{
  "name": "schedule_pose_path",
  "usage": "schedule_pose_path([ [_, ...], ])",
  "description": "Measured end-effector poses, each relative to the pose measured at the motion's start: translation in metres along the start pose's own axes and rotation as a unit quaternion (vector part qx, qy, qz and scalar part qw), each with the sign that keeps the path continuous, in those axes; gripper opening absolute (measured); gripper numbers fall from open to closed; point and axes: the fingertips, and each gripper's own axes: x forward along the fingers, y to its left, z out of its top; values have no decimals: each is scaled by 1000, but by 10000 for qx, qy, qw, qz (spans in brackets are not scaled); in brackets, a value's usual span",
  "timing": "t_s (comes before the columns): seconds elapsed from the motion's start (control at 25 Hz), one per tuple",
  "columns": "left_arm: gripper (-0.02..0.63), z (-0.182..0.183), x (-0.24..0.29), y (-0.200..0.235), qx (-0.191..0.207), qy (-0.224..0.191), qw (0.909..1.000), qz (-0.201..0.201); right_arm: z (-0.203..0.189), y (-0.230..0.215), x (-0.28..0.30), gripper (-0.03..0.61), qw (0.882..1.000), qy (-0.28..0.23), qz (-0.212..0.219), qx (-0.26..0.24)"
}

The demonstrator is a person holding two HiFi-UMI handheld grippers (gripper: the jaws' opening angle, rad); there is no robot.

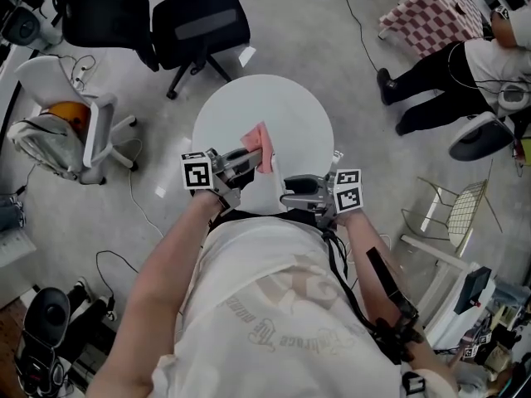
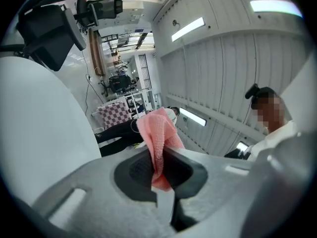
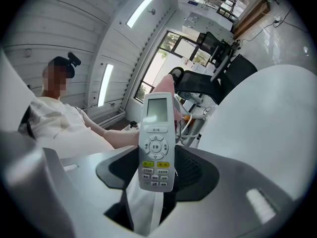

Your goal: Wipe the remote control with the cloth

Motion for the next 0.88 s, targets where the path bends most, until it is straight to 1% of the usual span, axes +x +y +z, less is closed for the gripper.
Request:
schedule_pose_path([
  [0.12, 18, -13, 3, 1, -9, 123, 9999, 87, 7, -2, -3, 235, 9998, -178, -69, -3],
  [0.32, 18, -42, 9, 5, -13, 528, 9984, 180, 24, -10, -10, 235, 9982, -577, -166, 52],
  [0.48, 18, -58, 4, 16, -103, 692, 9970, 332, 37, -18, -10, 235, 9954, -914, -175, 209],
  [0.64, 18, -79, -3, 26, -281, 978, 9935, 500, 48, -33, -13, 235, 9903, -1288, -227, 462],
  [0.72, 18, -91, -8, 33, -436, 1072, 9915, 587, 50, -43, -12, 235, 9884, -1366, -313, 594],
  [0.88, 18, -112, -20, 50, -685, 1187, 9865, 894, 48, -69, -8, 235, 9863, -1291, -611, 824],
])
